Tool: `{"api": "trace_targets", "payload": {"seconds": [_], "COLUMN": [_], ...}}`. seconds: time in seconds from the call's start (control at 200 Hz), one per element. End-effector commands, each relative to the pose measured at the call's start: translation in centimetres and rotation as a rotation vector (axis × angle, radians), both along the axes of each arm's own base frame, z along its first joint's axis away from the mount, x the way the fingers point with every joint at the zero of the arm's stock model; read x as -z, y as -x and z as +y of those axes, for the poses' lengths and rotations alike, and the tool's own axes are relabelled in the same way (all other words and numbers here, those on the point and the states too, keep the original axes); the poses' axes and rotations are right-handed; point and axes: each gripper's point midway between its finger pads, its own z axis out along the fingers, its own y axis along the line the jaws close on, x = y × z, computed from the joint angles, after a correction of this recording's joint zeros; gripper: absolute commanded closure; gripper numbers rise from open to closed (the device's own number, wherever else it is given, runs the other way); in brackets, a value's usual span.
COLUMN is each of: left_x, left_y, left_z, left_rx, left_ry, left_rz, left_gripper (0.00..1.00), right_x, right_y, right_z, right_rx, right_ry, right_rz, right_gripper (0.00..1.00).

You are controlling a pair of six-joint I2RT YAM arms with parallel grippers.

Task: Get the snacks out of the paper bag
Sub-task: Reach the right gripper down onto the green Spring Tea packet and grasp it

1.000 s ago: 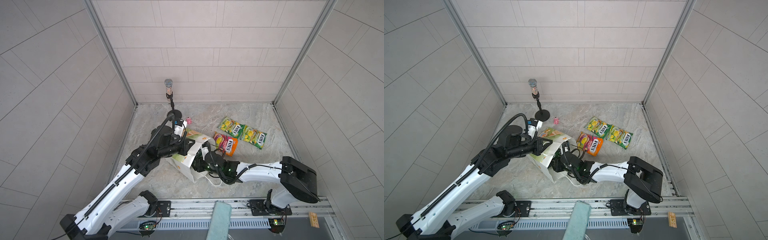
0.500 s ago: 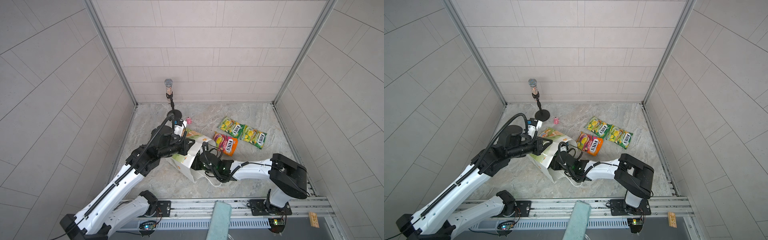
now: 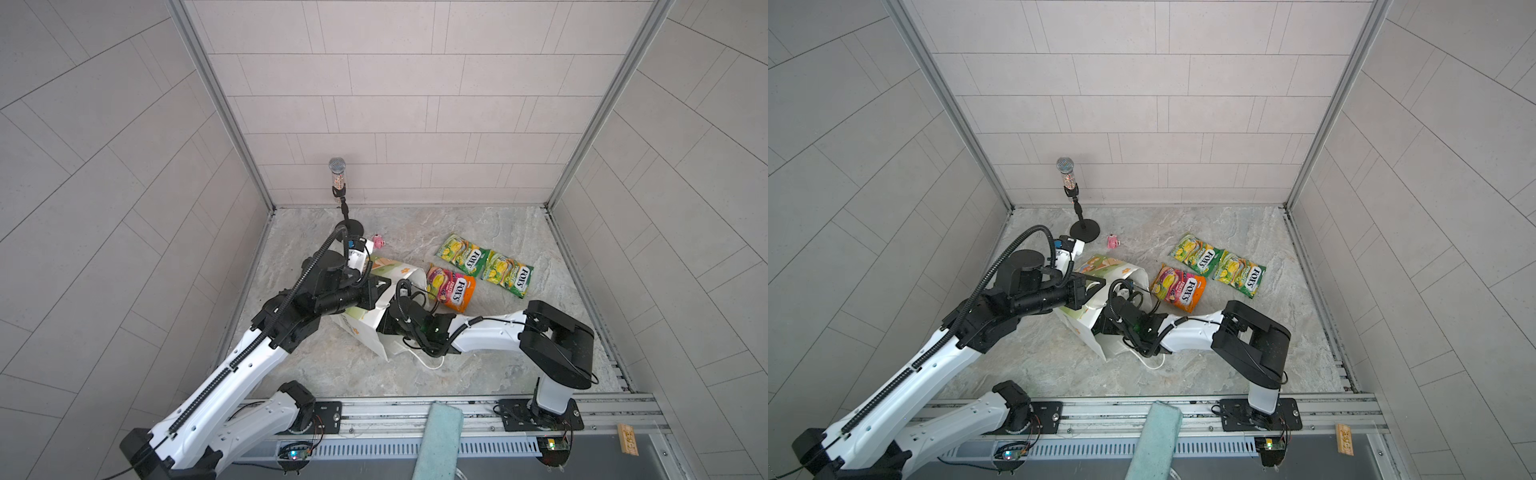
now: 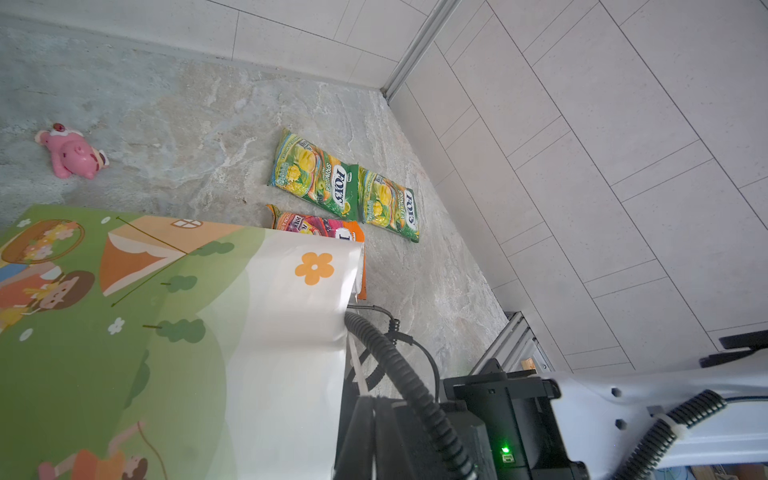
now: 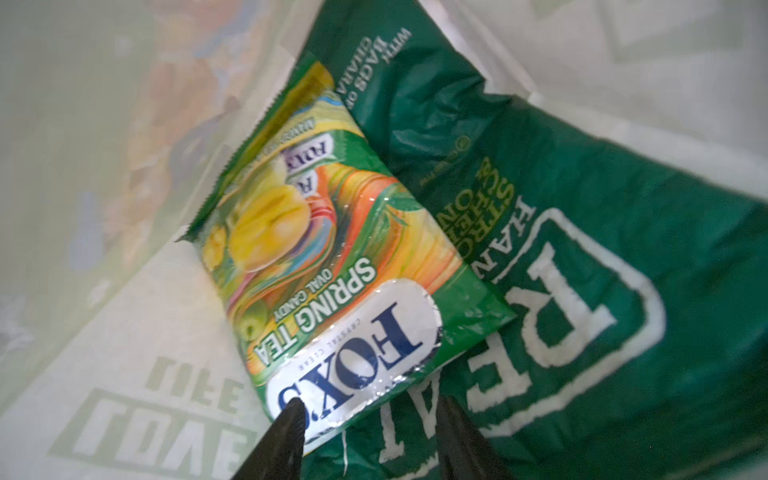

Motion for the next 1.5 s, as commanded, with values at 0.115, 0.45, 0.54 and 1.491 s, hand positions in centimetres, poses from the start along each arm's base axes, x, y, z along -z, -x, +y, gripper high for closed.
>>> {"api": "trace_targets", "payload": {"seconds": [0.115, 0.45, 0.54, 1.491], "left_x": [-1.4, -1.4, -1.4, -1.2], "left_y": [0.1, 0.1, 0.1, 0.3], "left_z": [-0.4, -0.7, -0.8, 0.5], "left_rx": [0.012, 0.025, 0.029, -0.006], "left_ry": [0.035, 0.044, 0.046, -0.009], "left_rz": [-0.026, -0.017, -0.016, -0.041], "left_gripper": [1.0, 1.0, 1.0, 1.0], "right_x": [2.0, 3.1, 3.2, -0.9], "right_y": [-0.4, -1.1, -1.4, -4.5], "right_z": [-0.8, 0.4, 0.7, 4.1], "right_rx": [0.05, 0.069, 0.084, -0.027], "right_ry": [0.033, -0.002, -0.014, -0.255], "right_rz": [0.076, 0.13, 0.14, -0.045], "right_gripper": [0.46, 0.46, 0.45, 1.0]}}
